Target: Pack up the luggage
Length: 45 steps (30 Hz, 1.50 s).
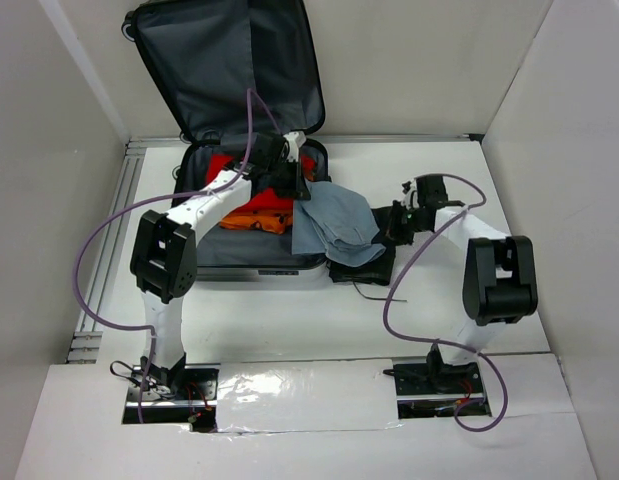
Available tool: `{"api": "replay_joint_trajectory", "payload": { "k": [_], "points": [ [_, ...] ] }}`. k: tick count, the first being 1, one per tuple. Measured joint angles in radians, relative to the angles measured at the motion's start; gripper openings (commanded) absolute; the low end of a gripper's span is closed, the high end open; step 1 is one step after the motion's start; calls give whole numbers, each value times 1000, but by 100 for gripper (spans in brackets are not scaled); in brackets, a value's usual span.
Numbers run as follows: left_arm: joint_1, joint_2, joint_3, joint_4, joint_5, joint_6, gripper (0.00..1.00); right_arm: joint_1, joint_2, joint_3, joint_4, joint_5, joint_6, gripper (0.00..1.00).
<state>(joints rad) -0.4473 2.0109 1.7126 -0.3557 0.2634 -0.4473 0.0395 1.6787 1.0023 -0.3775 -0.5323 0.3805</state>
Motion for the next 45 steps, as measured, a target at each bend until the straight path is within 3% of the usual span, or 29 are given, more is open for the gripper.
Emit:
{"api": "replay_joint_trajectory", "payload": {
  "k": [10,16,27,32,38,45],
  "points": [
    [41,-27,90,-79,-8,31,0,22,-179,206,-102,26,-10,0],
    [135,-105,98,-111,-5,50,0,98,-162,287,-108,15,14,0],
    [373,-143,98,-138,2,83,0,310,172,700,-72,32,53,0],
    [471,-81,149,-153,18,86,0,356,372,853,-60,44,76,0],
    [508,39,188,-167,10,106,0,413,507,915,-64,87,82,0],
    [515,134,224,-170,-19,113,0,436,531,933,-69,143,84,0]
  ]
}}
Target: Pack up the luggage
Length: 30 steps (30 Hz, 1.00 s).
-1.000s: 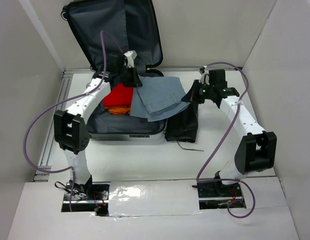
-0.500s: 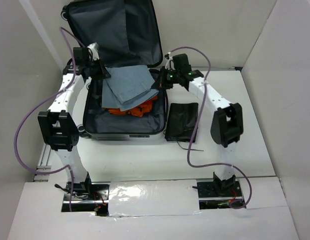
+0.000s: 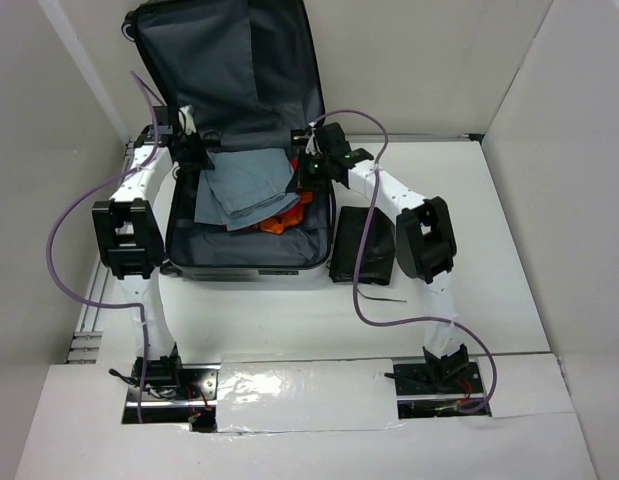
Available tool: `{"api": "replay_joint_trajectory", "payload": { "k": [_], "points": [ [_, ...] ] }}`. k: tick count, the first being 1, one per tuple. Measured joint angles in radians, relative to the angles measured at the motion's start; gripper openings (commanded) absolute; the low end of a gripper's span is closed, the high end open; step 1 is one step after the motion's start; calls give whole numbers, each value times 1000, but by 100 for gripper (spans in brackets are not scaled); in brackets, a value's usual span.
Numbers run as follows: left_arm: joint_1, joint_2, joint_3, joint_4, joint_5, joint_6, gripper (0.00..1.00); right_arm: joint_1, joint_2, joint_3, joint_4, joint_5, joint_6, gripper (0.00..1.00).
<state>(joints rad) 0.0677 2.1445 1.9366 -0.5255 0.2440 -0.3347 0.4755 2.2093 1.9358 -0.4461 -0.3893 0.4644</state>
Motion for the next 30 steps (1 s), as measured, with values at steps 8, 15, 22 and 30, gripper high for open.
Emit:
{"api": "replay_joint_trajectory", "payload": {
  "k": [8,15,22,30],
  "points": [
    [-2,9,33,0,16,-1,0,5,-42,-32,2,61,6,0],
    [-19,9,109,12,48,-7,0,13,-119,-58,3,116,6,0],
    [-42,14,137,24,61,-9,9,12,-148,-137,20,127,9,2],
    [-47,79,174,9,22,14,78,-2,-134,-103,-65,96,-37,77]
  ]
}}
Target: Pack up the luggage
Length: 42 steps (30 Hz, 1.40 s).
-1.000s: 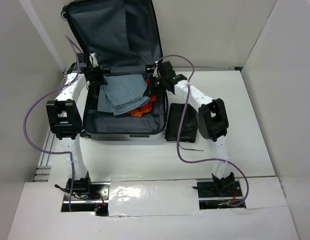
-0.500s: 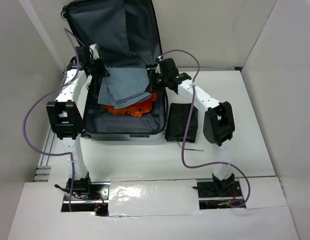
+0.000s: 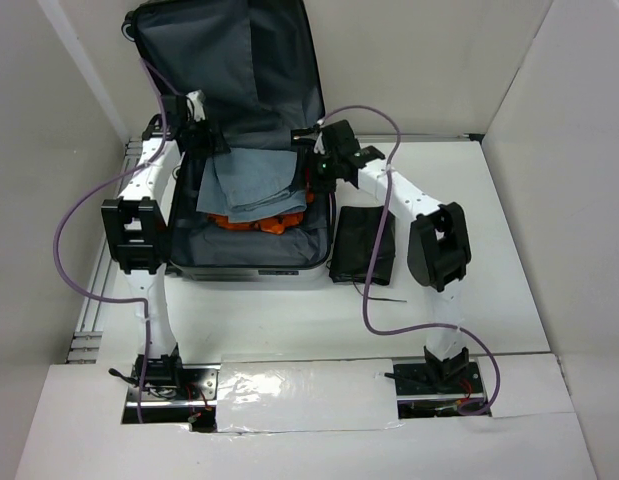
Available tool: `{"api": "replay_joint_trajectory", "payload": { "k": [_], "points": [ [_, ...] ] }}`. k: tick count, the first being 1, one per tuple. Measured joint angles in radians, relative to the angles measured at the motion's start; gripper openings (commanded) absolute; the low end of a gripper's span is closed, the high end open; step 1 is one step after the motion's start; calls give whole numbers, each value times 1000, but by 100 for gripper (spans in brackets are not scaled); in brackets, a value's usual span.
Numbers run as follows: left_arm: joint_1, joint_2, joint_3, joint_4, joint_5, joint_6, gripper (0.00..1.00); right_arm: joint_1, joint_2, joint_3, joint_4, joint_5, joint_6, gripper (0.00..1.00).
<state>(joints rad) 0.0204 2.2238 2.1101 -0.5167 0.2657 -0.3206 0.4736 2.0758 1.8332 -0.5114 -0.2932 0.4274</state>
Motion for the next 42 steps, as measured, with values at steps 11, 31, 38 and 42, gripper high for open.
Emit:
{"api": "replay_joint_trajectory", "payload": {
  "k": [11,31,38,42],
  "points": [
    [14,-176,12,-52,-108,31,88,-60,-126,158,-64,1,-60,96],
    [35,-871,-657,-47,-7,53,92,-500,-697,-972,34,-36,-2,95],
    [35,-996,-669,-56,2,54,92,-518,-594,-985,217,-121,-6,86],
    [35,-1018,-678,-56,3,56,92,-520,-502,-990,264,-141,-2,84]
  ]
}}
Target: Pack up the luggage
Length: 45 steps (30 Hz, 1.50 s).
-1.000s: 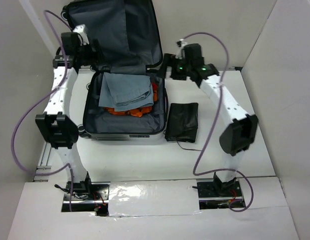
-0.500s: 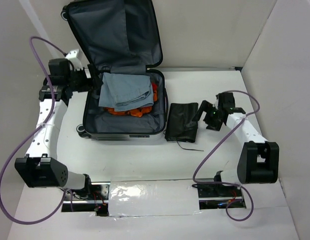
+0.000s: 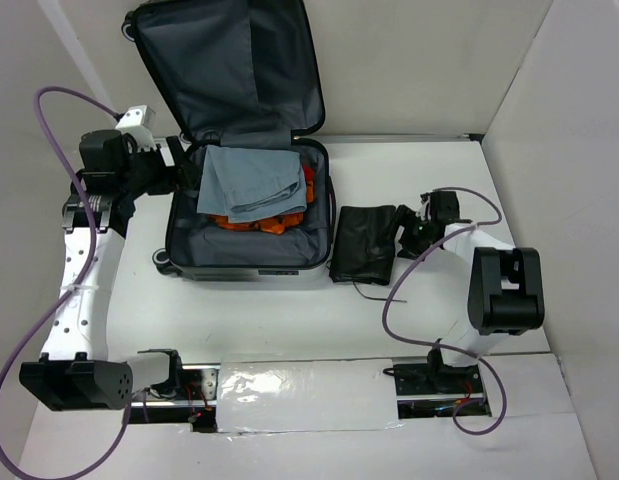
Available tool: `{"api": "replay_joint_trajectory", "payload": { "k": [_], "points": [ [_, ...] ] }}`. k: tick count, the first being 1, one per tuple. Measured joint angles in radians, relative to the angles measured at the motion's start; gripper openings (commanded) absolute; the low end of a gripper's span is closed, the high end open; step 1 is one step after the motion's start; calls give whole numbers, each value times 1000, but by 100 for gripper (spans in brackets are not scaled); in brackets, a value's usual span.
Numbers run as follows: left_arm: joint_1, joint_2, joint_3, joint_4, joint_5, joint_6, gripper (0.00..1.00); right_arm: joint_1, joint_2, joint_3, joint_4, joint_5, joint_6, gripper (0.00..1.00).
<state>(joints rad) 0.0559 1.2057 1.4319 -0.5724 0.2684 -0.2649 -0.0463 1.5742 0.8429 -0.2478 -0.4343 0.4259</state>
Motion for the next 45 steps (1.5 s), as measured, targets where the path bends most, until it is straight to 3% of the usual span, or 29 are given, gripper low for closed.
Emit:
{"api": "replay_joint_trajectory", "payload": {
  "k": [5,13,18,24,25,26,27,28,29,32,36,45],
  "points": [
    [0,8,-21,-15,-1,0,92,19,60,2,21,-12,1,83],
    [0,60,-28,-13,0,0,92,78,144,26,149,-90,23,72],
    [0,74,-28,-13,-1,1,92,99,193,55,221,-145,40,87],
    [0,76,-28,-11,-1,2,92,163,280,149,259,-175,47,87],
    [0,76,-28,-11,-2,2,92,174,297,169,259,-181,48,83],
    [0,76,-28,-11,-2,2,92,182,325,198,263,-189,48,72],
    [0,76,-28,-11,-1,2,92,193,330,202,265,-193,48,72],
    [0,76,-28,-11,-2,2,92,202,344,213,265,-187,48,65],
    [0,76,-28,-11,-2,2,92,205,357,219,271,-198,44,44],
    [0,76,-28,-11,-6,2,92,210,391,222,272,-194,42,8],
    [0,77,-30,-9,-9,2,92,206,380,211,266,-178,50,0],
    [0,77,-37,-4,-10,2,92,83,97,233,-26,-104,-40,0]
  ]
}}
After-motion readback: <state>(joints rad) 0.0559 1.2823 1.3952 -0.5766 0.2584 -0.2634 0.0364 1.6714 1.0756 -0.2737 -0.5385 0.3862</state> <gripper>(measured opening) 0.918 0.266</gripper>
